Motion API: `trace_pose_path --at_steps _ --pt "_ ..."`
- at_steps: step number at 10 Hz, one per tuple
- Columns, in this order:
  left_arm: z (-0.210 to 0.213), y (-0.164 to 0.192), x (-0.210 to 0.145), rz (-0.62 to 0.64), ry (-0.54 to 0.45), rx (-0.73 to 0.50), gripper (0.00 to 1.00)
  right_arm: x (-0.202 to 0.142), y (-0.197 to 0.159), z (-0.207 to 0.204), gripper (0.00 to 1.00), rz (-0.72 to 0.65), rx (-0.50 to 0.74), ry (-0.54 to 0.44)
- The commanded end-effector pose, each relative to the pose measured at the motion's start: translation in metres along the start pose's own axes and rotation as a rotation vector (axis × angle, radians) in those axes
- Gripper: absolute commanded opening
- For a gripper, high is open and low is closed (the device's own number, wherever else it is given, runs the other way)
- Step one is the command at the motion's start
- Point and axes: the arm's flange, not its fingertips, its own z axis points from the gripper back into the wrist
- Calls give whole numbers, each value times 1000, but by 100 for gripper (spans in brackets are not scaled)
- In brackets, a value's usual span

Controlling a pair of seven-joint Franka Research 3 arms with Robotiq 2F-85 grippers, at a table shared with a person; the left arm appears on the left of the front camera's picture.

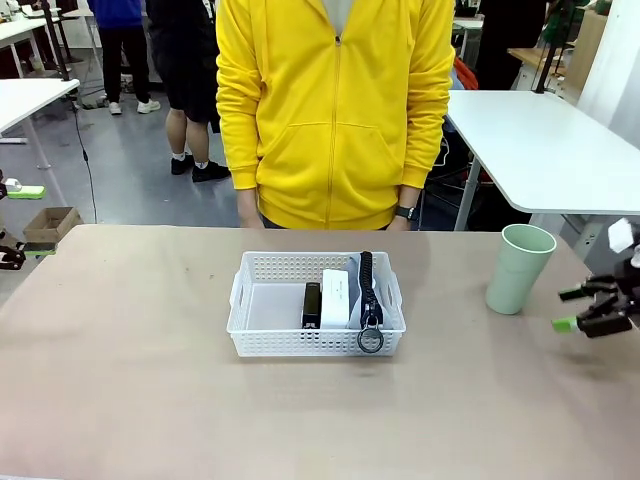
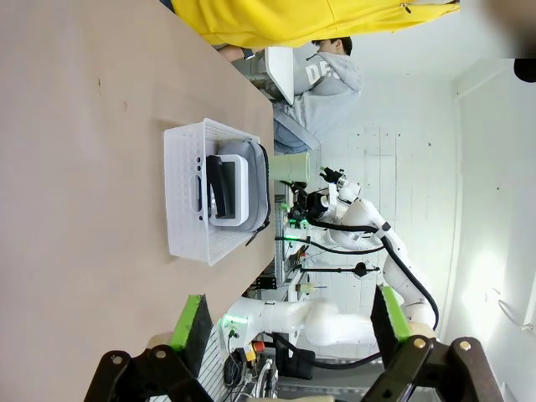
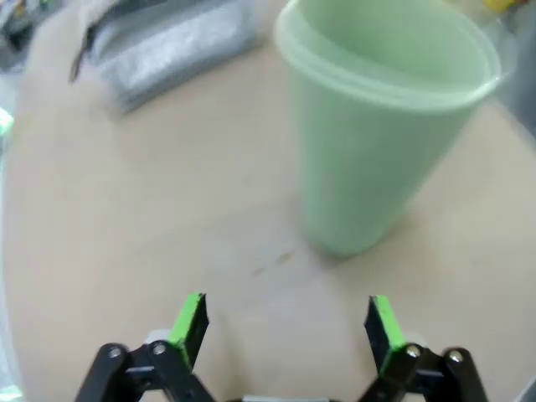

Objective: Efficiently arrange items inside the basket to fit them all.
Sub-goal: Pick up the Reusable plastic cup and place it inside the Organizing basket.

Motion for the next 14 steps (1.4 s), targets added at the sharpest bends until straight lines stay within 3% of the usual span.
trace_pose_path --at_steps 1,2,4,11,14 --pt "0 -2 -3 6 3 4 100 -11 0 -34 100 187 -246 -91" --pt "0 -2 -3 6 3 4 100 -11 1 -41 100 216 -187 -137" --pt "0 -2 -3 6 3 4 100 -16 -1 -43 100 177 -89 -133" --pt "0 -2 -3 6 3 4 100 -21 5 -43 100 113 -58 -158" --pt "0 -2 -3 6 3 4 100 -30 -8 -48 100 36 -12 -281"
